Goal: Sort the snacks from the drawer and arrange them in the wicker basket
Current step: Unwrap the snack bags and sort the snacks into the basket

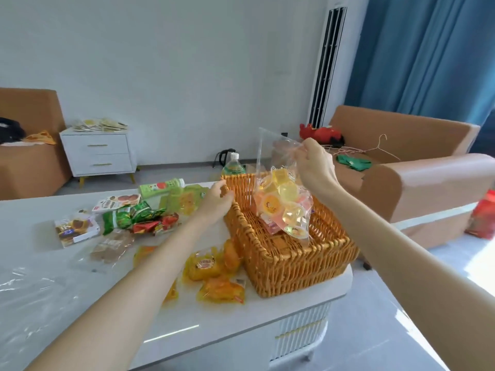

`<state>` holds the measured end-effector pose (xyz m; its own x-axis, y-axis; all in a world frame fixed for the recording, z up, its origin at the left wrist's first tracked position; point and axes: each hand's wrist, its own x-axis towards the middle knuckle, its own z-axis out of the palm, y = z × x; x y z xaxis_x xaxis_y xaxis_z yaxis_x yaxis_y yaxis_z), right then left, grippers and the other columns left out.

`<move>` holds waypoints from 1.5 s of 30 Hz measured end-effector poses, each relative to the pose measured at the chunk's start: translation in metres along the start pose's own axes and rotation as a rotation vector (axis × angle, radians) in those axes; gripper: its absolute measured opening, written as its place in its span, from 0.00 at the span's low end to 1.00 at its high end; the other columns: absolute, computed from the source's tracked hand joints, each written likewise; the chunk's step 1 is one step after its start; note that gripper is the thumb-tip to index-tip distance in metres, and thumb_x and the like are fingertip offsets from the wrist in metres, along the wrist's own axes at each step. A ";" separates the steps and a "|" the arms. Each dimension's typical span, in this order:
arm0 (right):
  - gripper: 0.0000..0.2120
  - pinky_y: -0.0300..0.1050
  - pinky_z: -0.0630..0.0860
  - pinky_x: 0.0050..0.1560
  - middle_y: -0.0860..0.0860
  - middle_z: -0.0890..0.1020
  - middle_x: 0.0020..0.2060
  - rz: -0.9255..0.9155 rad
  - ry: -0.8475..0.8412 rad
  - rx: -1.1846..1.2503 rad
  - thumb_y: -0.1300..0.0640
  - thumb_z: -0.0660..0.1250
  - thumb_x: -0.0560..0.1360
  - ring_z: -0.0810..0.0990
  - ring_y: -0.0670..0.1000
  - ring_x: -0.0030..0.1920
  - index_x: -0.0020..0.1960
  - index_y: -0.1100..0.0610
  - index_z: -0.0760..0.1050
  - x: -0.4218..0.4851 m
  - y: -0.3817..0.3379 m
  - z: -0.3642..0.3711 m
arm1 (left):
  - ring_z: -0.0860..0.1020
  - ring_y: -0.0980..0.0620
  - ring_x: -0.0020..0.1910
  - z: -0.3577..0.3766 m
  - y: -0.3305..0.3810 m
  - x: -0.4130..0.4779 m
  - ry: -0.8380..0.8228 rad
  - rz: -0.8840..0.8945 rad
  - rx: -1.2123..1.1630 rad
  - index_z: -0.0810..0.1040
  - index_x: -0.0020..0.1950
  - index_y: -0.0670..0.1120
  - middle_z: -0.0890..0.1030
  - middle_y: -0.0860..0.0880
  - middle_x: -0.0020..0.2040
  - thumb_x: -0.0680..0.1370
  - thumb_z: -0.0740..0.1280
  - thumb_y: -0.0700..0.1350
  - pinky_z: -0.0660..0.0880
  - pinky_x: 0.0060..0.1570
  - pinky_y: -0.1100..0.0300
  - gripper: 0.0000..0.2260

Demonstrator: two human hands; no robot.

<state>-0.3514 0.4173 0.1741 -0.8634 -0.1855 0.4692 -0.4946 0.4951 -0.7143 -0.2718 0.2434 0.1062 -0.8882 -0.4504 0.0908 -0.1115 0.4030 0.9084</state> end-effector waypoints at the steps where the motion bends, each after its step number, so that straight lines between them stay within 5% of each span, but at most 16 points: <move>1: 0.08 0.45 0.67 0.33 0.55 0.78 0.47 0.027 -0.009 -0.014 0.58 0.53 0.80 0.73 0.54 0.39 0.48 0.59 0.68 0.005 0.009 0.005 | 0.63 0.46 0.73 0.005 -0.005 0.007 -0.031 -0.025 0.013 0.58 0.77 0.46 0.62 0.46 0.76 0.82 0.57 0.47 0.61 0.71 0.49 0.23; 7: 0.09 0.48 0.72 0.40 0.56 0.77 0.52 0.196 -0.038 -0.007 0.59 0.54 0.81 0.76 0.55 0.45 0.54 0.58 0.71 0.048 0.055 0.069 | 0.66 0.43 0.70 0.033 -0.038 0.060 -0.199 -0.192 0.148 0.57 0.76 0.45 0.66 0.45 0.72 0.82 0.53 0.50 0.66 0.67 0.48 0.23; 15: 0.10 0.55 0.80 0.49 0.58 0.76 0.51 0.352 -0.141 0.096 0.62 0.55 0.81 0.78 0.57 0.48 0.60 0.63 0.70 0.094 0.084 0.171 | 0.71 0.47 0.64 0.042 -0.079 0.111 -0.227 -0.155 0.032 0.62 0.74 0.49 0.72 0.48 0.68 0.79 0.61 0.56 0.70 0.60 0.54 0.25; 18: 0.09 0.54 0.81 0.49 0.54 0.75 0.43 0.442 -0.418 0.300 0.60 0.62 0.80 0.76 0.55 0.44 0.55 0.66 0.73 0.098 0.085 0.191 | 0.71 0.49 0.57 0.044 -0.084 0.120 -0.236 -0.158 0.006 0.62 0.73 0.48 0.73 0.48 0.63 0.80 0.61 0.50 0.68 0.52 0.58 0.23; 20: 0.09 0.56 0.81 0.51 0.54 0.76 0.50 0.513 -0.617 0.470 0.60 0.65 0.79 0.78 0.54 0.49 0.56 0.64 0.75 0.099 0.085 0.185 | 0.71 0.49 0.58 0.044 -0.084 0.122 -0.248 -0.156 0.006 0.61 0.73 0.48 0.73 0.48 0.63 0.79 0.62 0.49 0.67 0.52 0.57 0.24; 22: 0.14 0.52 0.81 0.49 0.53 0.77 0.57 0.503 -0.613 0.468 0.57 0.63 0.80 0.78 0.56 0.55 0.64 0.62 0.73 0.107 0.096 0.174 | 0.69 0.48 0.64 0.044 -0.085 0.123 -0.230 -0.133 0.008 0.54 0.76 0.47 0.69 0.46 0.69 0.79 0.63 0.50 0.68 0.57 0.55 0.30; 25: 0.15 0.43 0.78 0.43 0.54 0.79 0.55 0.420 -0.437 0.159 0.58 0.61 0.81 0.80 0.55 0.54 0.66 0.62 0.73 0.111 0.126 0.152 | 0.47 0.44 0.77 0.046 -0.077 0.120 -0.138 -0.055 0.158 0.34 0.77 0.53 0.41 0.47 0.79 0.79 0.63 0.52 0.55 0.73 0.45 0.40; 27: 0.14 0.44 0.79 0.45 0.57 0.81 0.51 0.386 -0.393 -0.097 0.58 0.60 0.80 0.82 0.54 0.49 0.62 0.64 0.75 0.109 0.152 0.141 | 0.34 0.46 0.76 0.052 -0.068 0.118 -0.073 0.092 0.296 0.36 0.77 0.57 0.32 0.52 0.76 0.80 0.60 0.51 0.44 0.73 0.39 0.36; 30: 0.20 0.44 0.75 0.40 0.57 0.77 0.48 0.451 -0.381 -0.311 0.54 0.54 0.82 0.76 0.52 0.43 0.68 0.66 0.67 0.100 0.184 0.129 | 0.31 0.47 0.75 0.064 -0.054 0.120 -0.086 0.235 0.468 0.48 0.77 0.60 0.34 0.55 0.77 0.82 0.54 0.53 0.39 0.72 0.35 0.26; 33: 0.19 0.56 0.72 0.59 0.62 0.74 0.60 0.411 -0.305 -0.529 0.62 0.52 0.79 0.69 0.59 0.63 0.69 0.65 0.62 0.099 0.198 0.125 | 0.32 0.46 0.75 0.074 -0.055 0.124 -0.142 0.187 0.611 0.54 0.77 0.58 0.35 0.53 0.78 0.82 0.51 0.58 0.37 0.71 0.38 0.23; 38: 0.18 0.53 0.77 0.53 0.58 0.74 0.52 0.378 -0.253 -0.632 0.66 0.56 0.77 0.74 0.57 0.55 0.67 0.65 0.64 0.102 0.198 0.130 | 0.37 0.43 0.76 0.080 -0.062 0.128 -0.113 0.190 0.762 0.54 0.78 0.53 0.37 0.49 0.78 0.81 0.59 0.46 0.41 0.72 0.39 0.27; 42: 0.20 0.51 0.75 0.54 0.59 0.74 0.57 0.421 -0.282 -0.745 0.57 0.60 0.78 0.75 0.58 0.56 0.67 0.66 0.64 0.102 0.199 0.139 | 0.39 0.42 0.77 0.082 -0.062 0.126 -0.076 0.196 0.770 0.55 0.77 0.53 0.38 0.49 0.78 0.79 0.61 0.44 0.42 0.73 0.40 0.28; 45: 0.25 0.52 0.71 0.57 0.60 0.74 0.61 0.423 -0.364 -0.822 0.44 0.52 0.82 0.74 0.59 0.57 0.64 0.63 0.72 0.102 0.201 0.140 | 0.40 0.42 0.77 0.082 -0.064 0.125 -0.080 0.191 0.770 0.54 0.78 0.53 0.38 0.49 0.78 0.80 0.60 0.44 0.43 0.74 0.40 0.28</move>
<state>-0.5530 0.3792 0.0062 -0.9989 -0.0389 -0.0278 -0.0347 0.9896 -0.1393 -0.4120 0.2267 0.0265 -0.9489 -0.2716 0.1606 -0.2051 0.9178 0.3400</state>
